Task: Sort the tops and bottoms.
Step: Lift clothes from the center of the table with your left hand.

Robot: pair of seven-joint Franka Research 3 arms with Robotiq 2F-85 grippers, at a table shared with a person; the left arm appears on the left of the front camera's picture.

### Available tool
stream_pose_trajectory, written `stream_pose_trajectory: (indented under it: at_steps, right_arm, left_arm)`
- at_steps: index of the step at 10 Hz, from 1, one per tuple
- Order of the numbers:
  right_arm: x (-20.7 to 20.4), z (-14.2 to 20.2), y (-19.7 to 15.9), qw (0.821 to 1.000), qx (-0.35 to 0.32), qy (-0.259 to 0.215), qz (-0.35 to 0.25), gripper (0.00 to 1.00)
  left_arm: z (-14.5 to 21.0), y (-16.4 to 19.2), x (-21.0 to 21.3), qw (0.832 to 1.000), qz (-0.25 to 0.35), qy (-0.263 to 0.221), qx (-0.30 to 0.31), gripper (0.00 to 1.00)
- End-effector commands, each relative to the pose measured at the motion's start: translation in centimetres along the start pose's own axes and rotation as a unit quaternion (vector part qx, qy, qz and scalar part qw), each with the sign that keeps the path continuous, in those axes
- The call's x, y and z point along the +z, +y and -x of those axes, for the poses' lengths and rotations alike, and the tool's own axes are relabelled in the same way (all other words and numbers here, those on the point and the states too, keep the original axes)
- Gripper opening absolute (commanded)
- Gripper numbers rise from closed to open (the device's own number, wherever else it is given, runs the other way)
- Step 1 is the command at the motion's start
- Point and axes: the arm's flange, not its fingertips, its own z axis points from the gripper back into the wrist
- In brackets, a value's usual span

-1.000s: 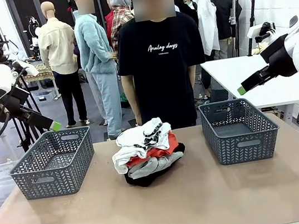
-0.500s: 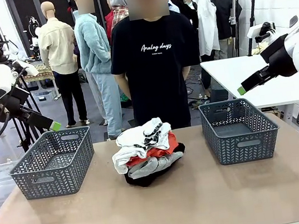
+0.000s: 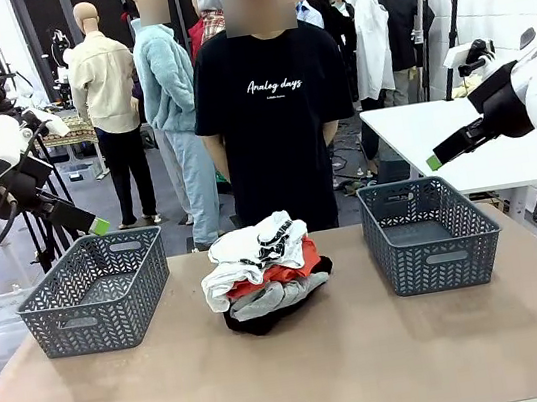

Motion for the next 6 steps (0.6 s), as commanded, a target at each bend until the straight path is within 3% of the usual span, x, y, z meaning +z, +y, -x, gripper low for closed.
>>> stream_pose_trajectory:
  at_steps: [1,4,6]
  right_arm:
    - [-0.1,0.0,0.0,1.0,-0.002,-0.001,-0.006,1.0]
    - [-0.1,0.0,0.0,1.0,-0.002,-0.001,-0.006,1.0]
    - [-0.1,0.0,0.0,1.0,-0.002,-0.001,-0.006,1.0]
  left_arm:
    - [0.0,-0.1,0.1,1.0,0.004,-0.003,0.002,1.0]
    - [0.0,0.0,0.0,1.0,0.0,0.0,0.0,1.0]
    - [-5.2,-3.2,-4.4,0.999,-0.01,0.02,-0.037,1.0]
